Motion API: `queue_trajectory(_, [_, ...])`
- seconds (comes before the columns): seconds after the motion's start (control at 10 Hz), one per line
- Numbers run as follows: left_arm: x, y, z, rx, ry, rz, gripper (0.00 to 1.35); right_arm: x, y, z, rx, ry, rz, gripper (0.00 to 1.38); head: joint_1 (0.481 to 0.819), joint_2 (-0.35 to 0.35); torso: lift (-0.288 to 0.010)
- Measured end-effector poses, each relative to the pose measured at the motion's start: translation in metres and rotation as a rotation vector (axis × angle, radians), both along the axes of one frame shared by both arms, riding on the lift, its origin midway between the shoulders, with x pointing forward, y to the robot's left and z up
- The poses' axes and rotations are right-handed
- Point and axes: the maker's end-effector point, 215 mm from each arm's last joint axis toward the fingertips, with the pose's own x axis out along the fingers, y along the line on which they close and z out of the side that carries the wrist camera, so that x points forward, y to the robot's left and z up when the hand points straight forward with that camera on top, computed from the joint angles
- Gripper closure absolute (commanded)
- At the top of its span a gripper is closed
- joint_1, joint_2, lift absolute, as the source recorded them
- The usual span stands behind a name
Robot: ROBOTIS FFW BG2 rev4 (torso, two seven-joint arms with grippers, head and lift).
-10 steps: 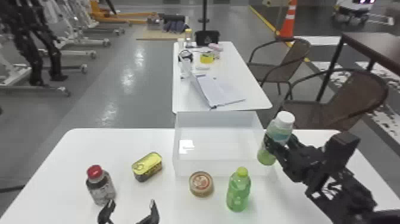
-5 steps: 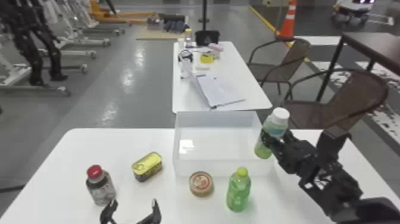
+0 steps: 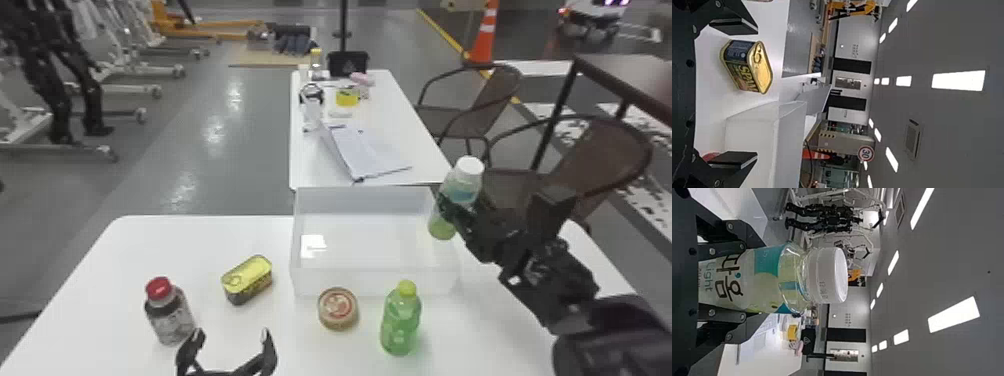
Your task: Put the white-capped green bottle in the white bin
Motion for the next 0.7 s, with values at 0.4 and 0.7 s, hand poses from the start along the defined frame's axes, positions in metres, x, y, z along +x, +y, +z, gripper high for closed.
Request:
queue_trajectory(0.4, [0.0074, -0.0057, 0.0063, -0.008, -0.025, -0.026, 0.18, 0.0146, 0.0011, 0.0133, 0.014, -0.015, 0.002, 0.9, 0.549, 0.0, -0.1])
queue_trajectory(0.7, [0.0082, -0.0053, 0.0075, -0.01, -0.031, -0.027, 0.18, 0.0155, 0.0008, 0.0099, 0.028, -0.006, 0.001, 0.43, 0.549, 0.0, -0.1])
